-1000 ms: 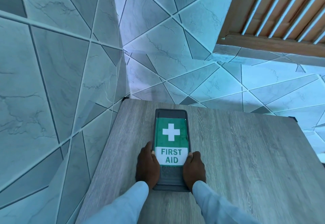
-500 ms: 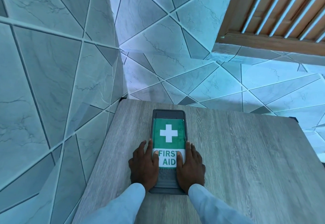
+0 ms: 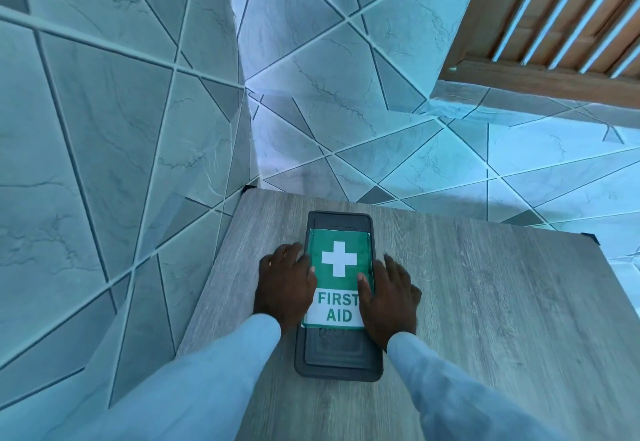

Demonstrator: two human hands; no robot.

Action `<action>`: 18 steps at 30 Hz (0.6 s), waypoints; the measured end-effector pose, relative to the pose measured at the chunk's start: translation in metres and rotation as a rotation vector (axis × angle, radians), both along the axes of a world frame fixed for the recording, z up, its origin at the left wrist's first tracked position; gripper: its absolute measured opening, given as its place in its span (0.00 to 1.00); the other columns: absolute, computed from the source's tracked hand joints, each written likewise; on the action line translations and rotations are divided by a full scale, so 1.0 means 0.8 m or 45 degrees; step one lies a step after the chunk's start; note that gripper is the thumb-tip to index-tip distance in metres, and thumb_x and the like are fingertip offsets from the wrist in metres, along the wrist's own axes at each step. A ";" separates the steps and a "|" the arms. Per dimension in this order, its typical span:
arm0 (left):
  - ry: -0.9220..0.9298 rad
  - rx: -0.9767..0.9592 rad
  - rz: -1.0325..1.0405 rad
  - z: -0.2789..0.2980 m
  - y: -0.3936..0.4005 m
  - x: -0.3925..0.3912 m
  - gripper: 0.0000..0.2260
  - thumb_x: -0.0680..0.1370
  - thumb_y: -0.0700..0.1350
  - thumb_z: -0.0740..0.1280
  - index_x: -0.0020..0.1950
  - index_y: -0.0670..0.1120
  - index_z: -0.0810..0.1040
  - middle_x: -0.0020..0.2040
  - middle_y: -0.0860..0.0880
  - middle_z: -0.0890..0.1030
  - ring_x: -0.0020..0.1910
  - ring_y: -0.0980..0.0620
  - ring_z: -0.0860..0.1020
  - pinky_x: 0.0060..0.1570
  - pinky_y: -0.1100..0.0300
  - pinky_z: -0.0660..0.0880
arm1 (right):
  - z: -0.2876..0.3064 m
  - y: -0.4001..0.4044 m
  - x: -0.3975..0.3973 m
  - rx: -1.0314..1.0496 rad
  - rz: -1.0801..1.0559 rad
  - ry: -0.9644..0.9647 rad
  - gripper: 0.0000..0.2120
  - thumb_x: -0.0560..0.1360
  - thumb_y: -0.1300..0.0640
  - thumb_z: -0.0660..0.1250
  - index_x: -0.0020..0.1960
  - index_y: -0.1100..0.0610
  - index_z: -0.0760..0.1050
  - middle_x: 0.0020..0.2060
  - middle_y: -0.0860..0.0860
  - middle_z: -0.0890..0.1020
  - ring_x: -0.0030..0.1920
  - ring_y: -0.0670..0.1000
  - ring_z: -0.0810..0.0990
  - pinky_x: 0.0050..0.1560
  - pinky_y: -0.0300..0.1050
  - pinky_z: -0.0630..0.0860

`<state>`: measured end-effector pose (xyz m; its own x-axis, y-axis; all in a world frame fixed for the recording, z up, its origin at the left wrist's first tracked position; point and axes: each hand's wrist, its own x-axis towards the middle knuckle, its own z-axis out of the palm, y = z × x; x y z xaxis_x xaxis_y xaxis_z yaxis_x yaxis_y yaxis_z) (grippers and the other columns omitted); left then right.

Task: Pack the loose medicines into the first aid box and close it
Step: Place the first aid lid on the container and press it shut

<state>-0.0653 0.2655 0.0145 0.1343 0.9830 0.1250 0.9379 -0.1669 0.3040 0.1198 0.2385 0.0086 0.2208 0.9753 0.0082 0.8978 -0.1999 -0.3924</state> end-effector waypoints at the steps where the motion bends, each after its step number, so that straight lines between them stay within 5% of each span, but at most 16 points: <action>1: -0.006 -0.020 -0.051 0.004 0.012 0.000 0.20 0.80 0.51 0.54 0.66 0.44 0.74 0.70 0.45 0.73 0.70 0.45 0.70 0.69 0.45 0.65 | 0.002 0.012 0.003 -0.001 0.030 -0.010 0.29 0.77 0.39 0.45 0.72 0.52 0.62 0.75 0.52 0.63 0.76 0.55 0.58 0.72 0.60 0.56; 7: -0.023 -0.331 -0.107 0.007 0.083 0.015 0.28 0.82 0.56 0.48 0.79 0.47 0.47 0.81 0.50 0.47 0.79 0.51 0.44 0.77 0.48 0.44 | 0.004 0.080 0.012 -0.150 0.118 -0.049 0.33 0.78 0.37 0.45 0.78 0.54 0.47 0.79 0.50 0.49 0.78 0.52 0.43 0.75 0.61 0.47; 18: 0.112 -0.295 -0.122 -0.023 0.119 0.034 0.30 0.80 0.61 0.43 0.79 0.48 0.43 0.80 0.51 0.44 0.79 0.51 0.42 0.77 0.46 0.41 | -0.015 0.136 -0.004 -0.135 0.155 -0.087 0.37 0.76 0.34 0.44 0.78 0.54 0.48 0.79 0.49 0.49 0.78 0.51 0.43 0.74 0.64 0.47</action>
